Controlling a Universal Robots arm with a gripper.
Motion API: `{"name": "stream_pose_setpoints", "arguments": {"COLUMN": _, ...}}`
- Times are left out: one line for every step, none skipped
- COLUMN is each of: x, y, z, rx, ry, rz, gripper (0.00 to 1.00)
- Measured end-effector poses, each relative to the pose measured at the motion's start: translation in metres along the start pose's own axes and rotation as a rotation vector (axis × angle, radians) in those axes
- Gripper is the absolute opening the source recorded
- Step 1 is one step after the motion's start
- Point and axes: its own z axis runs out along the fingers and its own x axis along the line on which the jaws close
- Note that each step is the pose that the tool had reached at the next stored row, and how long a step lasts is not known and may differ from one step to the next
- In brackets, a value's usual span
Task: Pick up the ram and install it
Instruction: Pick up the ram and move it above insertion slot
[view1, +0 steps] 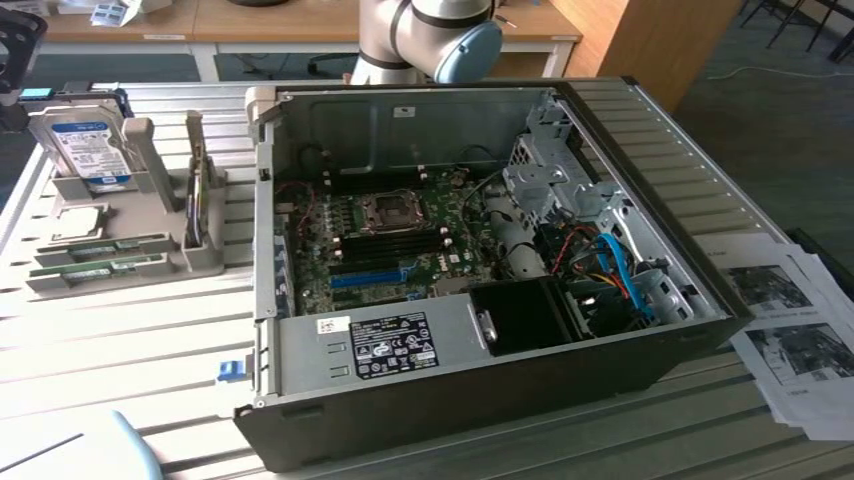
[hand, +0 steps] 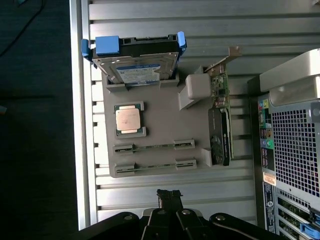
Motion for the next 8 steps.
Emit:
{"name": "stream_pose_setpoints", "arguments": {"x": 0.0000, "y": 0.0000, "z": 0.0000, "rx": 0.0000, "ry": 0.0000, "rz": 0.000, "gripper": 0.09}}
{"name": "stream_pose_setpoints", "arguments": {"x": 0.0000, "y": 0.0000, "z": 0.0000, "rx": 0.0000, "ry": 0.0000, "rz": 0.000, "gripper": 0.09}}
{"name": "stream_pose_setpoints", "arguments": {"x": 0.0000, "y": 0.0000, "z": 0.0000, "rx": 0.0000, "ry": 0.0000, "rz": -0.001, "gripper": 0.09}}
{"name": "stream_pose_setpoints", "arguments": {"x": 0.0000, "y": 0.0000, "z": 0.0000, "rx": 0.0000, "ry": 0.0001, "rz": -0.003, "gripper": 0.09}}
{"name": "stream_pose_setpoints", "arguments": {"x": 0.0000, "y": 0.0000, "z": 0.0000, "rx": -0.0002, "ry": 0.0003, "rz": -0.006, "gripper": 0.09}}
{"name": "stream_pose_setpoints", "arguments": {"x": 0.0000, "y": 0.0001, "z": 0.0000, "rx": -0.0009, "ry": 0.0006, "rz": -0.012, "gripper": 0.09}}
{"name": "stream_pose_setpoints", "arguments": {"x": 0.0001, "y": 0.0001, "z": 0.0000, "rx": -0.0020, "ry": 0.0010, "rz": -0.019, "gripper": 0.09}}
{"name": "stream_pose_setpoints", "arguments": {"x": 0.0000, "y": 0.0001, "z": 0.0000, "rx": -0.0026, "ry": 0.0013, "rz": -0.028, "gripper": 0.09}}
